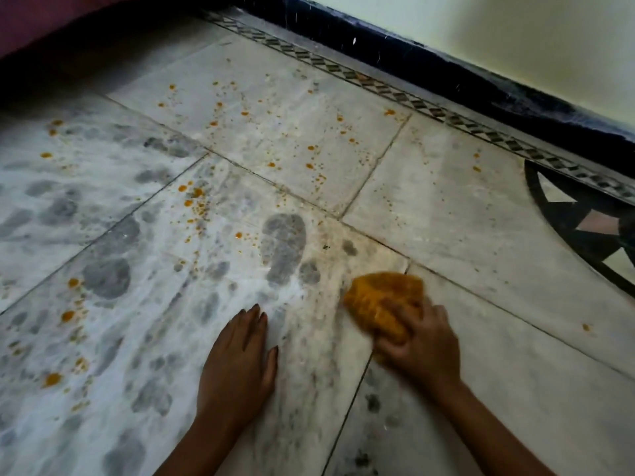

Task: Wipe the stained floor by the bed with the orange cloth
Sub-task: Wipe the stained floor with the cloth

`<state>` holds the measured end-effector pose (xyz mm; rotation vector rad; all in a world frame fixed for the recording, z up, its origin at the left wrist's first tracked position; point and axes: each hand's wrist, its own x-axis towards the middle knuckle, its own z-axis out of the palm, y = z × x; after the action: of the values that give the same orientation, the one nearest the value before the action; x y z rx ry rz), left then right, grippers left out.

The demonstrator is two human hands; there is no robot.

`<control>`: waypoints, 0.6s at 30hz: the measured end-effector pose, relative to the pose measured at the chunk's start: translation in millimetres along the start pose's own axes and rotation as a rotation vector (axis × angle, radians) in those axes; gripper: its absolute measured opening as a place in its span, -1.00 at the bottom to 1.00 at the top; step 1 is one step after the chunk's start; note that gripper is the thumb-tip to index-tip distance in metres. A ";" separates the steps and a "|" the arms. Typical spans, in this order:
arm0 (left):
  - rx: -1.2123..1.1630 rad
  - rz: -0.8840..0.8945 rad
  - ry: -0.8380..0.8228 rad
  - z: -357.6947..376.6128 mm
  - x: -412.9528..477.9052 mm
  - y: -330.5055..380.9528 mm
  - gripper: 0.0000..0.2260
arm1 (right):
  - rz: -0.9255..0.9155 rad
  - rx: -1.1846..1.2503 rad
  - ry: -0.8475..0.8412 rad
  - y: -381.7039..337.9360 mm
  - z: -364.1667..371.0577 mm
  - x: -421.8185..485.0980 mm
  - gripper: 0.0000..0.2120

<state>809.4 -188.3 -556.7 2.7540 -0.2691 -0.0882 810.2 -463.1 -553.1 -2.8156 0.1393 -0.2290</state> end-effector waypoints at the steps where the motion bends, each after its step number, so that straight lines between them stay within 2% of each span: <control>1: -0.003 0.003 0.007 0.8 -1.2 -0.6 -0.51 | 0.125 -0.041 0.040 4.4 0.2 17.2 -0.36; 4: -0.004 0.006 0.037 -0.6 -1.2 -0.1 -0.51 | 0.332 -0.057 0.085 -23.7 19.5 84.3 -0.39; 6: -0.001 -0.009 0.050 -0.7 0.3 -2.4 -0.51 | 0.299 0.014 0.026 -61.6 32.5 108.9 -0.39; 8: -0.012 -0.017 0.060 -1.5 1.8 -7.9 -0.51 | 0.109 0.038 -0.027 -94.6 43.7 98.8 -0.40; 10: -0.016 -0.011 0.061 -1.6 3.2 -14.6 -0.46 | -0.172 0.034 -0.056 -102.8 41.8 55.3 -0.39; 12: -0.024 0.005 0.083 -0.9 3.1 -23.8 -0.45 | -0.346 0.050 -0.081 -73.3 30.8 15.2 -0.38; 13: -0.024 0.004 0.099 -1.4 2.1 -30.0 -0.46 | -0.358 0.041 -0.077 -52.9 24.4 6.6 -0.38; 16: -0.020 0.001 0.121 -4.1 -4.5 -41.6 -0.49 | -0.116 -0.029 -0.041 -16.1 11.7 37.9 -0.35; 18: -0.019 0.002 0.128 -4.7 -8.9 -45.9 -0.50 | 0.057 -0.080 0.029 -32.3 22.2 88.8 -0.38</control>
<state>809.2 -143.0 -569.1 2.7261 -0.2348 0.0847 903.5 -436.6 -551.2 -2.8839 0.2400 -0.2566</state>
